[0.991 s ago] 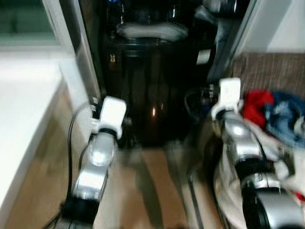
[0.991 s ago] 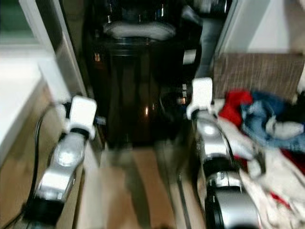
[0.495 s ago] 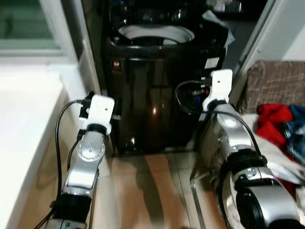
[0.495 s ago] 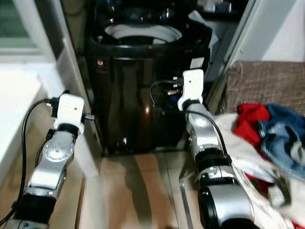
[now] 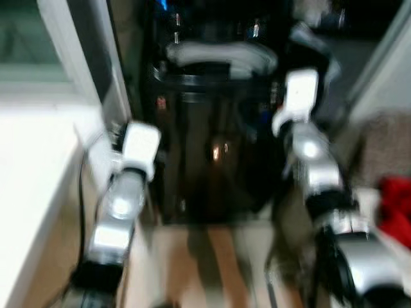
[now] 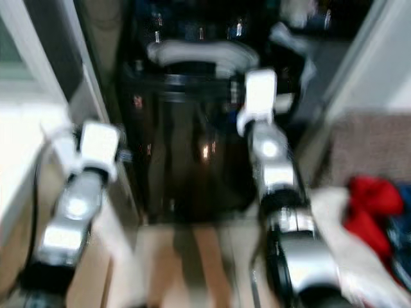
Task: Clothes washing
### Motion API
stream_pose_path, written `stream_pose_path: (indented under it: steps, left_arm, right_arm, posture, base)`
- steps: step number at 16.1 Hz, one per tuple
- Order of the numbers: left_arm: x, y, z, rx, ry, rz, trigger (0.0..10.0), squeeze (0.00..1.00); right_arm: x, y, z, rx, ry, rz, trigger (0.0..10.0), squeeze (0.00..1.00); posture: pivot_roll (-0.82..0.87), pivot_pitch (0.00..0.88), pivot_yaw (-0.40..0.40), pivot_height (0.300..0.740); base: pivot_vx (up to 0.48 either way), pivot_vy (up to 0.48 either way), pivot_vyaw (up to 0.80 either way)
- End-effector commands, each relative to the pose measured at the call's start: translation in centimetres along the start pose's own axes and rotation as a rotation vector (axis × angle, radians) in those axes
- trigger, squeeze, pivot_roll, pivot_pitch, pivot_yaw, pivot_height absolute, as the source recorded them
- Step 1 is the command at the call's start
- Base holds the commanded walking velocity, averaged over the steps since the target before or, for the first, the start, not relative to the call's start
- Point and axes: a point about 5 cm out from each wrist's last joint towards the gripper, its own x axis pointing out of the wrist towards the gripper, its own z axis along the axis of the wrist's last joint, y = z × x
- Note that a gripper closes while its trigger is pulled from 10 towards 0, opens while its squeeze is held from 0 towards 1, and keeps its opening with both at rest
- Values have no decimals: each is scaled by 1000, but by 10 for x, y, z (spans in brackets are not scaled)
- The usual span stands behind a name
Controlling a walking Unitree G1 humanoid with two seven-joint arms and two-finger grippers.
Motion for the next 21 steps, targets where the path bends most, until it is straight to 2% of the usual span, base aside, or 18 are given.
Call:
stream_pose_path:
  steps: [1, 2, 3, 5, 6, 8, 9, 10, 11, 12, 13, 15, 16, 17, 18, 19, 21]
  left_arm:
    - [3, -12, 15, 8, -66, -56, 10000, 0]
    - [3, -14, 22, 14, -104, -77, 10000, 0]
    - [5, -18, 43, 40, -204, -118, 10000, 0]
    - [6, -21, 59, 72, -279, -156, 10000, 0]
    - [6, -23, 71, 87, -328, -197, 10000, 0]
    - [6, -23, 84, 91, -367, -228, 10000, 0]
    - [5, -24, 87, 75, -371, -243, 10000, 0]
    - [4, -25, 92, 60, -377, -259, 10000, 0]
    - [4, -25, 92, 40, -371, -262, 10000, 0]
    - [1, -28, 91, 42, -363, -290, 10000, 0]
    - [-2, -30, 90, 31, -355, -304, 10000, 0]
    - [-7, -29, 91, 33, -357, -290, 10000, 0]
    - [-9, -26, 94, 33, -365, -281, 10000, 0]
    - [-13, -20, 109, 22, -404, -270, 10000, 0]
    - [-14, -18, 115, 22, -421, -269, 10000, 0]
    - [-17, -16, 131, 4, -471, -286, 10000, 0]
    - [-22, -17, 141, -42, -493, -325, 10000, 0]
  right_arm:
    - [3, -19, 17, -7, -56, -58, 0, 0]
    - [9, -23, 28, -18, -86, -61, 0, 0]
    - [24, -28, 58, -50, -155, -60, 0, 0]
    - [34, -30, 75, -58, -181, -60, 0, 0]
    - [39, -34, 82, -25, -174, -78, 0, 0]
    - [48, -33, 86, 58, -118, -86, 0, 0]
    - [51, -33, 82, 105, -71, -107, 1137, 0]
    - [53, -31, 73, 153, 1, -127, 0, 0]
    - [53, -27, 66, 155, 47, -137, 0, 0]
    - [54, -24, 63, 154, 70, -141, 9686, 0]
    - [54, -21, 59, 170, 91, -150, 10000, 0]
    - [53, -17, 50, 213, 142, -177, 10000, 0]
    - [51, -15, 45, 265, 168, -184, 10000, 0]
    - [48, -9, 30, 366, 247, -195, 10000, 1000]
    - [48, -7, 28, 375, 265, -197, 10000, 1000]
    - [47, -2, 24, 441, 285, -187, 10000, 1000]
    - [46, 6, 17, 516, 324, -177, 10000, 1000]
  posture:
    - [32, 0, -25, 740]
    - [32, 0, -25, 740]
    - [35, 0, -22, 740]
    - [39, 0, -23, 740]
    - [53, 0, -29, 740]
    - [65, 0, -30, 740]
    - [65, 0, -30, 740]
    - [79, 0, -31, 740]
    - [94, 0, -30, 740]
    - [103, 0, -33, 740]
    - [112, 0, -34, 740]
    - [134, 11, -36, 740]
    - [139, 17, -38, 740]
    - [156, 37, -39, 740]
    - [156, 37, -39, 740]
    - [169, 55, -39, 740]
    - [180, 64, -38, 740]
  base:
    - [480, 0, 0]
    - [480, 0, 0]
    - [480, 0, 0]
    - [480, 0, 0]
    - [480, 0, 0]
    - [480, 0, 0]
    - [480, 0, 0]
    - [480, 0, 0]
    - [480, 0, 0]
    - [480, 0, 0]
    - [480, 0, 0]
    - [480, 0, 0]
    - [0, 0, 0]
    - [0, 0, 0]
    - [0, 0, 0]
    - [0, 0, 0]
    - [0, 0, 0]
